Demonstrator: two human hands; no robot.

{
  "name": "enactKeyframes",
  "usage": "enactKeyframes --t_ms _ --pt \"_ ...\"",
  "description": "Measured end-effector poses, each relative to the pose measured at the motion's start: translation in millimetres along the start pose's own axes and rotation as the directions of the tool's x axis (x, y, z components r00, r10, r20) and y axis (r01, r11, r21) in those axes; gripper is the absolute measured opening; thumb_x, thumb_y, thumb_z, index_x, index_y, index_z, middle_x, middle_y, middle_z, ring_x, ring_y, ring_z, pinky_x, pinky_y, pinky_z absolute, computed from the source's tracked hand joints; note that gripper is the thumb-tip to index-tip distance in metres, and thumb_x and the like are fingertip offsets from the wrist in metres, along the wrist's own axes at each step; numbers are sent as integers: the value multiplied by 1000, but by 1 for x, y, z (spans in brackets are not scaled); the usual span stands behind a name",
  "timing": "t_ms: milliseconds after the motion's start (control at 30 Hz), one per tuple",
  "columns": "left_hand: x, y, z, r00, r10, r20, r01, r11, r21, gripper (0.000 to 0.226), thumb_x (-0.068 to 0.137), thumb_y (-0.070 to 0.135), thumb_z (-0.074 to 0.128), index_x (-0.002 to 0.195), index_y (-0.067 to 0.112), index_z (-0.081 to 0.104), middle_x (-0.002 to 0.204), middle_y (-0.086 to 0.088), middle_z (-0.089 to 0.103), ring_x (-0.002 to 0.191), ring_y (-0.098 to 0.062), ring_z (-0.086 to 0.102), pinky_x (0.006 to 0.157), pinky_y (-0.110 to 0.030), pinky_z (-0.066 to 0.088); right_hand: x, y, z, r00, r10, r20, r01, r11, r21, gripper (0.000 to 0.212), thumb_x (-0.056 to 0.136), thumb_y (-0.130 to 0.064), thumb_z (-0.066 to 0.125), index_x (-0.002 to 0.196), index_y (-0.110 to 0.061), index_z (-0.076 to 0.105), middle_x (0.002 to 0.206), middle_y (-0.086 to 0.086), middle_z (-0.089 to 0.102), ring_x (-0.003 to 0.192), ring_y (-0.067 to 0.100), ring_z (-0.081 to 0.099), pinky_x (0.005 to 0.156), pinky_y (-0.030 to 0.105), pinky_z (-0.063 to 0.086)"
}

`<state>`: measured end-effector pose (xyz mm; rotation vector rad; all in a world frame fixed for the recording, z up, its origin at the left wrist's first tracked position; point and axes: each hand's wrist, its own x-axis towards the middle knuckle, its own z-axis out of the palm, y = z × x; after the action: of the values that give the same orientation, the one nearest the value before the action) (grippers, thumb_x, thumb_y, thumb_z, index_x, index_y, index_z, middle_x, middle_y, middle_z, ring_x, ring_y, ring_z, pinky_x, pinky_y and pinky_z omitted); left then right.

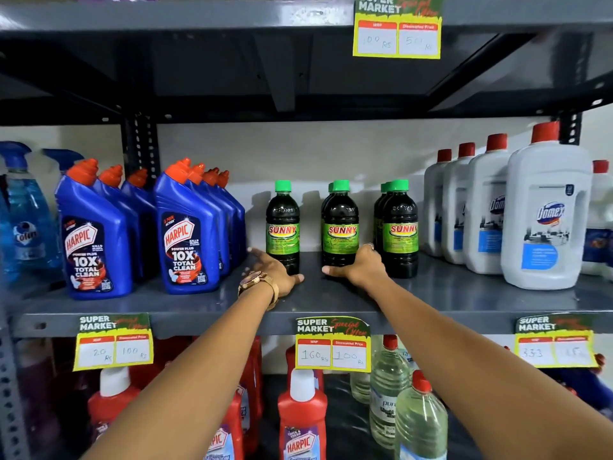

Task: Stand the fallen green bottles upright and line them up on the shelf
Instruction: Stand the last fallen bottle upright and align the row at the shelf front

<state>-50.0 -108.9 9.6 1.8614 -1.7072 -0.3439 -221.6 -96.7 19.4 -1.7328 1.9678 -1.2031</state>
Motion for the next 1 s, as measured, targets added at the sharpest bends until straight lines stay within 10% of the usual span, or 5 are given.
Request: enactKeyframes --t_ms 133,200,300,500,1000 --pt "-38 -3 0 983 179 -51 -164 964 209 108 81 61 51 143 0 -12 153 -26 -11 141 -40 -7 115 -47 3 2 33 -40 991 30 -127 -26 999 32 51 64 -48 84 63 -11 50 64 6 52 58 20 50 54 29 40" --pt "-54 3 2 926 370 -67 -350 913 212 78 86 52 51 142 7 19 150 -19 10 137 -37 15 110 -45 23 3 56 -61 964 54 -261 -57 998 -4 61 62 -52 84 91 -4 61 93 15 64 88 29 63 77 36 50" --pt "-63 20 5 816 578 1 -575 812 101 37 91 38 50 121 17 48 124 -6 43 111 -25 48 90 -36 42 9 75 -76 956 201 -212 -196 980 45 123 57 -54 86 145 4 23 150 22 36 137 40 36 113 48 32" --pt "-62 38 6 748 606 272 -645 760 80 40 96 33 43 132 15 50 136 -7 52 125 -24 45 99 -32 36 21 75 -71 996 82 -30 -79 994 74 76 69 -33 85 129 0 51 130 18 60 120 34 56 98 34 45" --pt "-66 40 7 758 566 324 -619 780 87 44 98 35 36 137 17 44 146 -3 42 133 -24 37 104 -32 30 27 77 -64 992 55 -112 -67 992 -102 87 61 -50 85 124 0 52 122 20 63 113 37 60 98 47 50"
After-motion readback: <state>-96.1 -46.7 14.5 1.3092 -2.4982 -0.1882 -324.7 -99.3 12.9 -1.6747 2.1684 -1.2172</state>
